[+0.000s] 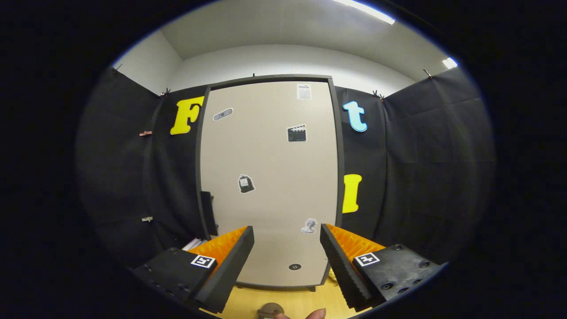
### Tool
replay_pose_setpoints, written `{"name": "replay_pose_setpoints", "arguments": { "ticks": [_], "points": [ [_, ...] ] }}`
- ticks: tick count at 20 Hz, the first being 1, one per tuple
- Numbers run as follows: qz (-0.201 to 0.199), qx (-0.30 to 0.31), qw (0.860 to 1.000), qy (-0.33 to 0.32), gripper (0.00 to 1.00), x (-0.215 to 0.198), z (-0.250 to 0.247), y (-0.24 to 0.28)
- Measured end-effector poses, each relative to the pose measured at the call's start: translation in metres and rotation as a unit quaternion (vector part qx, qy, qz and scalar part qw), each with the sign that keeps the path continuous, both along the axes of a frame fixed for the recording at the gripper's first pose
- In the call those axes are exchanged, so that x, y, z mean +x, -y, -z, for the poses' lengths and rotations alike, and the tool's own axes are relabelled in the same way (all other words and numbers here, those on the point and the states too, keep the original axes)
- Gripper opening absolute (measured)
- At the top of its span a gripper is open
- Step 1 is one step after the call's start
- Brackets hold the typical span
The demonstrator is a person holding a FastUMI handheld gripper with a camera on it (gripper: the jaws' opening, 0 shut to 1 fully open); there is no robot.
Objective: Open the shoe cabinet door, grab the shoes and put them into the shoe cabinet, then close the shoe cabinet door.
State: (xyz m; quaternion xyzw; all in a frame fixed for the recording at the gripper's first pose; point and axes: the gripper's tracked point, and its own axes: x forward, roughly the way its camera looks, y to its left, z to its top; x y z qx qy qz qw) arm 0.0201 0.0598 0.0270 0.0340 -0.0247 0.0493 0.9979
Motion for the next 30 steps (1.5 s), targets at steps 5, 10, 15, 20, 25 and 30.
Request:
{"name": "replay_pose_setpoints", "arguments": {
  "ticks": [5, 10, 15, 20, 25, 30],
  "points": [
    [-0.036, 0.0, 0.999, 0.004, 0.98, 0.03, -0.007, -0.073],
    [-0.057, -0.016, 0.998, -0.005, 0.98, 0.068, 0.024, -0.14],
    [-0.051, -0.003, 0.998, -0.021, 0.98, 0.116, 0.049, -0.174],
    [-0.027, -0.008, 0.999, -0.028, 0.88, 0.156, 0.062, -0.187],
    [0.004, -0.02, 0.999, -0.036, 0.53, 0.166, 0.071, -0.189],
    [-0.015, -0.008, 0.999, -0.043, 0.27, 0.16, 0.069, -0.189]
  ]
}}
